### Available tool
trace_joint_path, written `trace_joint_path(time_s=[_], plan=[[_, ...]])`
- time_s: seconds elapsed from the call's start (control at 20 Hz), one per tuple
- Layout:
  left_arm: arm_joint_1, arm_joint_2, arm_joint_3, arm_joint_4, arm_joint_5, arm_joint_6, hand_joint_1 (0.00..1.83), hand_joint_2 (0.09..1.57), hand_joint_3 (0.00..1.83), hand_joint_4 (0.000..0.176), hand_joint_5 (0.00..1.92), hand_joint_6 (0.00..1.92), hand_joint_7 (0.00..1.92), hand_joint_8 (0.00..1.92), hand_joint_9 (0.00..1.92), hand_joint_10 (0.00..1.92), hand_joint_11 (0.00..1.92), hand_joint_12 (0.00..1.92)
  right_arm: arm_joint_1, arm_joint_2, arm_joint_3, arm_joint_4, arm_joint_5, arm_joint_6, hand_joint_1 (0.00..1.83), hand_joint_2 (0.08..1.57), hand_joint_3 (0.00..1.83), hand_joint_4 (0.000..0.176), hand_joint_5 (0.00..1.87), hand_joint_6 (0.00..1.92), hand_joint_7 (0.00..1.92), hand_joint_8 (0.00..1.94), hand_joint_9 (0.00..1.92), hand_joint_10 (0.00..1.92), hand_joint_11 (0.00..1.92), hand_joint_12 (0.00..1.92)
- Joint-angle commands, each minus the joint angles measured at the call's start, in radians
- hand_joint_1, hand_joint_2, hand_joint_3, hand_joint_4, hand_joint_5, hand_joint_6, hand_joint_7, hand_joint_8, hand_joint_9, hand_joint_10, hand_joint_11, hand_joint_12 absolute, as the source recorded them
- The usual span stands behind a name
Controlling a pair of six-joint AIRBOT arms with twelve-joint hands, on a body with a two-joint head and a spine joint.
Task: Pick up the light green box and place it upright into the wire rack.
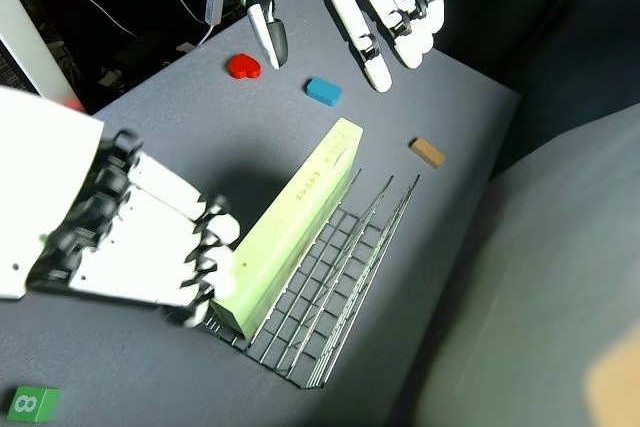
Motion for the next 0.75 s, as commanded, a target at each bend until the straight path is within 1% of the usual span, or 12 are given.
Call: trace_joint_path(time_s=[0.0, 0.05, 0.1, 0.15, 0.2, 0.25, 0.3, 0.4, 0.5, 0.6, 0.65, 0.7], plan=[[-0.01, -0.003, -0.005, 0.087, -0.011, -0.002, 0.12, 1.18, 0.0, 0.085, 0.36, 0.01, 0.31, 0.01, 0.34, 0.01, 0.0, 0.85, 0.01, -0.005, -0.004, -0.049, 0.064, 0.006, 0.62, 1.18, 0.0, 0.0, 0.76, 0.04, 0.81, 0.04, 0.79, 0.13, 0.43, 1.25], [-0.009, -0.005, -0.006, 0.087, -0.008, -0.005, 0.12, 1.19, 0.0, 0.072, 0.46, 0.02, 0.45, 0.02, 0.44, 0.03, 0.01, 0.99, 0.011, -0.005, -0.004, -0.049, 0.074, 0.012, 0.64, 1.2, 0.0, 0.0, 0.85, 0.07, 0.9, 0.09, 0.77, 0.54, 0.56, 1.38], [-0.009, -0.008, -0.006, 0.087, -0.007, -0.009, 0.12, 1.19, 0.0, 0.051, 0.59, 0.02, 0.61, 0.03, 0.59, 0.05, 0.08, 1.07, 0.013, -0.005, -0.004, -0.049, 0.085, 0.019, 0.82, 1.24, 0.0, 0.12, 0.74, 1.11, 0.97, 0.18, 0.73, 0.99, 0.66, 1.53], [-0.009, -0.009, -0.006, 0.087, -0.007, -0.009, 0.13, 1.2, 0.0, 0.013, 0.76, 0.05, 0.76, 0.08, 0.74, 0.14, 0.23, 1.12, 0.015, -0.005, -0.004, -0.049, 0.087, 0.021, 0.85, 1.27, 0.0, 0.155, 0.69, 1.39, 0.86, 0.72, 0.74, 1.38, 0.77, 1.74], [-0.009, -0.013, -0.005, 0.087, -0.007, -0.011, 0.2, 1.22, 0.0, 0.0, 0.74, 0.89, 0.69, 1.13, 0.69, 1.4, 0.57, 1.51, 0.018, -0.005, -0.004, -0.049, 0.092, 0.021, 0.76, 1.26, 0.0, 0.0, 0.7, 1.66, 0.8, 1.69, 1.02, 1.89, 1.19, 1.91], [-0.009, -0.017, -0.004, 0.087, -0.004, -0.011, 0.27, 1.25, 0.0, 0.0, 0.63, 1.56, 0.69, 1.75, 0.8, 1.82, 0.82, 1.84, 0.019, -0.005, -0.004, -0.049, 0.095, 0.022, 0.75, 1.26, 0.0, 0.0, 0.84, 1.87, 0.96, 1.89, 1.2, 1.91, 1.44, 1.92], [-0.007, -0.019, -0.004, 0.087, -0.003, -0.011, 0.37, 1.26, 0.0, 0.0, 0.66, 1.85, 0.8, 1.89, 0.94, 1.9, 1.05, 1.9, 0.019, -0.006, -0.004, -0.049, 0.095, 0.022, 0.69, 1.3, 0.01, 0.0, 1.0, 1.91, 1.12, 1.93, 1.35, 1.92, 1.63, 1.92], [-0.004, -0.022, -0.005, 0.087, -0.003, -0.013, 0.5, 1.29, 0.0, 0.0, 0.99, 1.92, 1.15, 1.92, 1.25, 1.92, 1.38, 1.92, 0.019, -0.006, -0.004, -0.049, 0.095, 0.022, 0.52, 1.43, 0.01, 0.0, 1.21, 1.92, 1.4, 1.94, 1.64, 1.92, 1.87, 1.92], [-0.004, -0.024, -0.006, 0.087, -0.003, -0.014, 0.54, 1.33, 0.01, 0.0, 1.18, 1.92, 1.37, 1.92, 1.45, 1.92, 1.57, 1.92, 0.016, -0.006, -0.004, -0.049, 0.099, 0.02, 0.5, 1.51, 0.0, 0.152, 1.31, 1.92, 1.53, 1.94, 1.7, 1.92, 1.91, 1.92], [-0.004, -0.029, -0.006, 0.087, -0.003, -0.019, 0.56, 1.35, 0.0, 0.0, 1.23, 1.92, 1.4, 1.92, 1.48, 1.92, 1.6, 1.92, 0.016, -0.006, -0.004, -0.049, 0.102, 0.018, 0.56, 1.51, 0.0, 0.171, 1.32, 1.92, 1.54, 1.94, 1.7, 1.92, 1.91, 1.92], [-0.004, -0.03, -0.006, 0.087, -0.003, -0.019, 0.55, 1.38, 0.0, 0.128, 1.28, 1.92, 1.42, 1.92, 1.49, 1.92, 1.62, 1.92, 0.016, -0.006, -0.004, -0.049, 0.103, 0.018, 0.64, 1.51, 0.0, 0.176, 1.32, 1.92, 1.54, 1.94, 1.71, 1.92, 1.9, 1.92], [-0.004, -0.03, -0.007, 0.087, -0.003, -0.021, 0.55, 1.38, 0.0, 0.128, 1.28, 1.92, 1.42, 1.92, 1.49, 1.92, 1.62, 1.92, 0.016, -0.006, -0.004, -0.049, 0.104, 0.017, 0.64, 1.51, 0.0, 0.176, 1.32, 1.92, 1.54, 1.94, 1.71, 1.92, 1.9, 1.92]])
